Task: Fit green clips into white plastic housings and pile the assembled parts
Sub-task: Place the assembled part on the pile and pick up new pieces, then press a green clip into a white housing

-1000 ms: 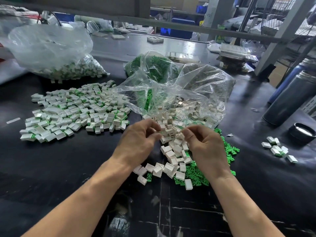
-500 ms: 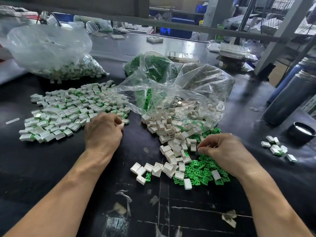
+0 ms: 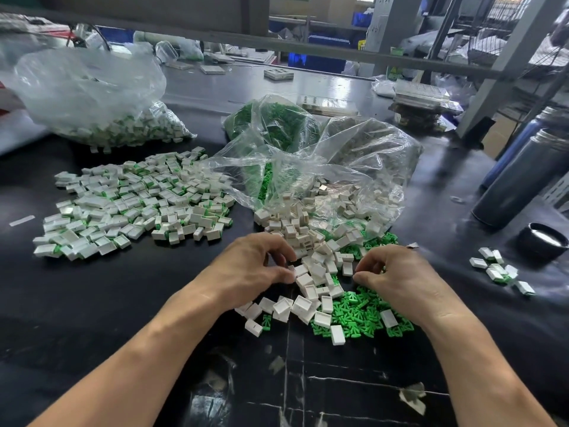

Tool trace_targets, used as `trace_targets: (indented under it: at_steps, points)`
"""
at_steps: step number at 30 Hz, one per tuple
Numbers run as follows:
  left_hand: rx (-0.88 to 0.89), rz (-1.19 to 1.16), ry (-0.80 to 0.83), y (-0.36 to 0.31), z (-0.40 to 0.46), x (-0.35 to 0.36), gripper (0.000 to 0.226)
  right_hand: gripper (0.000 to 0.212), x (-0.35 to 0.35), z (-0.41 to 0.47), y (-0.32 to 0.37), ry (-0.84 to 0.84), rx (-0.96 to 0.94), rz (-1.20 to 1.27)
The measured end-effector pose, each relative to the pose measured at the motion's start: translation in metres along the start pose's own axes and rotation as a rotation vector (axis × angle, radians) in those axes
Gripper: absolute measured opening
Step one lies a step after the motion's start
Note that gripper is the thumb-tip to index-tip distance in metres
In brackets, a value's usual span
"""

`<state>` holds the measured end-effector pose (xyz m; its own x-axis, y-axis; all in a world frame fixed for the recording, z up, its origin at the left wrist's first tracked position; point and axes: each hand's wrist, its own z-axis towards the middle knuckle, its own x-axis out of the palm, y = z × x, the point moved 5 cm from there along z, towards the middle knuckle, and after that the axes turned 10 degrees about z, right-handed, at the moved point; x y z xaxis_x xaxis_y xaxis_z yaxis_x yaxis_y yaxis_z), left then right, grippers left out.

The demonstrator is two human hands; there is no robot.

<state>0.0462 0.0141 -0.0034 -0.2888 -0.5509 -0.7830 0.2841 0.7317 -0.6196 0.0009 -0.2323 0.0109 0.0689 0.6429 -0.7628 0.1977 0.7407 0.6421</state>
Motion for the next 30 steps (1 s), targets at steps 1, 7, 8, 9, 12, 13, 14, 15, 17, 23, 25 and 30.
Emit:
trace_targets:
  at_steps: [1,7,8,9,12,13,14,15,17,23,25,30]
  points:
    - [0.002,0.009,0.008,-0.002,0.0,0.003,0.025,0.013,0.001,-0.001,0.001,-0.001,-0.006,-0.006]
    - [0.009,0.048,-0.044,-0.004,-0.001,0.007,0.018,0.012,0.001,-0.001,0.003,-0.097,-0.055,0.057]
    - [0.007,0.051,-0.052,-0.004,-0.001,0.006,0.017,0.012,0.001,0.0,0.003,-0.124,-0.071,0.102]
    - [0.003,0.05,-0.063,-0.004,-0.001,0.003,0.015,0.012,0.001,0.0,0.003,-0.149,-0.086,0.155]
    - [0.003,-0.081,-0.106,-0.004,-0.001,-0.004,0.011,0.009,0.004,0.002,0.004,-0.189,-0.108,0.345]
    - [0.009,-0.179,-0.114,-0.006,-0.002,-0.006,0.01,0.009,0.006,0.002,0.005,-0.191,-0.112,0.426]
    - [0.015,-0.28,-0.118,-0.007,-0.002,-0.008,0.009,0.011,0.008,0.001,0.007,-0.184,-0.118,0.517]
    - [0.021,-0.373,-0.127,-0.01,-0.004,-0.009,0.01,0.016,0.011,0.001,0.01,-0.171,-0.127,0.61]
    - [0.025,-0.523,-0.146,-0.013,-0.005,-0.01,0.014,0.023,0.016,-0.002,0.017,-0.129,-0.147,0.763]
    - [0.041,-0.746,-0.146,-0.021,-0.003,-0.01,0.016,0.031,0.031,-0.01,0.041,-0.015,-0.257,0.99]
    - [0.06,-0.743,-0.127,-0.022,-0.003,-0.007,0.016,0.031,0.035,-0.012,0.047,-0.001,-0.294,1.008]
    - [0.082,-0.729,-0.126,-0.024,-0.003,-0.004,0.013,0.025,0.037,-0.013,0.051,-0.047,-0.34,1.044]
